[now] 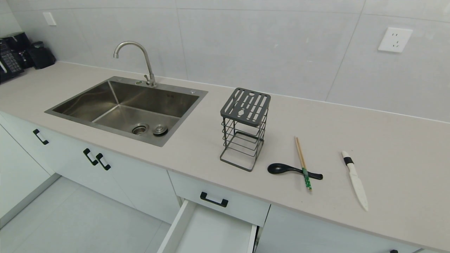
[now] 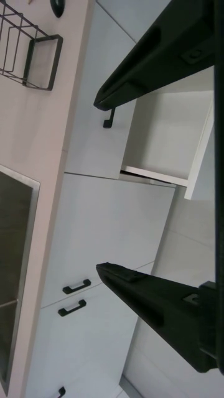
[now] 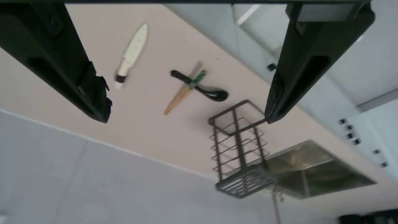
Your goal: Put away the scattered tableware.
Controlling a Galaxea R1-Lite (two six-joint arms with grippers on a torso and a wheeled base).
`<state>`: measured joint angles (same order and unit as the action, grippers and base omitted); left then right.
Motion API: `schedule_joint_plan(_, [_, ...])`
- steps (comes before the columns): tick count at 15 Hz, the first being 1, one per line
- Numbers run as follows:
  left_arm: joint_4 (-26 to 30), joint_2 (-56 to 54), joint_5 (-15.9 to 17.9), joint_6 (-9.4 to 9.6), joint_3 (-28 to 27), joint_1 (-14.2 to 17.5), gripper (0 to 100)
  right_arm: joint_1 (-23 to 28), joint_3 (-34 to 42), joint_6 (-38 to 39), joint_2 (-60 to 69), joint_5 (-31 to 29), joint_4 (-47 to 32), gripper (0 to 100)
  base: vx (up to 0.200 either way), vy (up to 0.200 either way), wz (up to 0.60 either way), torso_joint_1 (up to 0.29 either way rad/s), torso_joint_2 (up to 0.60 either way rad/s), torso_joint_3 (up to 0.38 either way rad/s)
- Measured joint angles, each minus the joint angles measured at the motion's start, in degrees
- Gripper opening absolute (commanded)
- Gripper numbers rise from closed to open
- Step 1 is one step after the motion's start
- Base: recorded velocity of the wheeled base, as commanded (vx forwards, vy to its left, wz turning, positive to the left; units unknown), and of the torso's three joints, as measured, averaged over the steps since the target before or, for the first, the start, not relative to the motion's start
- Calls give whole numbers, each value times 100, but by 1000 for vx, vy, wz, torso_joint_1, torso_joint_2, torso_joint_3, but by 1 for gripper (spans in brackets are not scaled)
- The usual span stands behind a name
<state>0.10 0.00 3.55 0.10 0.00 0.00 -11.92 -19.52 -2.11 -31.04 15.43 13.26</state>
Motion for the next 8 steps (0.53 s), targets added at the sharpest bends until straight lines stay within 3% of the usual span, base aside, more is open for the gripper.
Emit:
schedule_joint_plan(4, [0, 0, 1, 0, 0, 0, 100, -940, -909, -388, -1452, 30, -38, 100, 0, 0, 0, 0, 0, 0])
schedule_joint_plan(8, [0, 0, 0, 0, 0, 0, 100, -1139, -1133, -848, -1854, -11, -427, 100, 0, 0, 0, 0, 0, 0])
